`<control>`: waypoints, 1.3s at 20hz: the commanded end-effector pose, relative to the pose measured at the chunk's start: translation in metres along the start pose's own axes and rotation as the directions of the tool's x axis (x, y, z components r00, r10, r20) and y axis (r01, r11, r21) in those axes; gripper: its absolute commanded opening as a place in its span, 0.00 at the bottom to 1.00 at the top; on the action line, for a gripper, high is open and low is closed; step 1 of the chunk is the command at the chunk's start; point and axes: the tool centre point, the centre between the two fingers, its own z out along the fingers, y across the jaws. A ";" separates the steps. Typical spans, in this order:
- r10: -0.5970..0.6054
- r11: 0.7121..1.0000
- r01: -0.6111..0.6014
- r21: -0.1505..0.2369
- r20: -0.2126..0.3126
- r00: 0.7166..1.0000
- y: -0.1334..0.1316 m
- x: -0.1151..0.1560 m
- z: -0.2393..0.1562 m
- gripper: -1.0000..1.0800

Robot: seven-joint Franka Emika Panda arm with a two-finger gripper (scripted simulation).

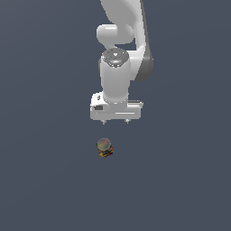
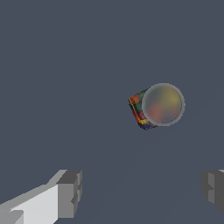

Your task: Pick up the object and move it to a goal position.

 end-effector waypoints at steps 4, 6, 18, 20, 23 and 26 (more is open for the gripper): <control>-0.010 1.000 0.010 -0.004 -0.003 1.000 -0.003 0.002 -0.003 0.96; -0.027 1.000 0.027 -0.011 -0.008 1.000 -0.007 0.004 -0.009 0.96; -0.065 0.998 0.065 -0.020 -0.014 0.998 -0.010 0.010 -0.013 0.96; -0.081 0.997 0.081 -0.020 -0.012 0.997 -0.007 0.013 -0.009 0.96; -0.113 0.993 0.112 -0.019 -0.009 0.994 -0.002 0.018 -0.002 0.96; -0.153 0.988 0.153 -0.018 -0.005 0.988 0.006 0.025 0.007 0.96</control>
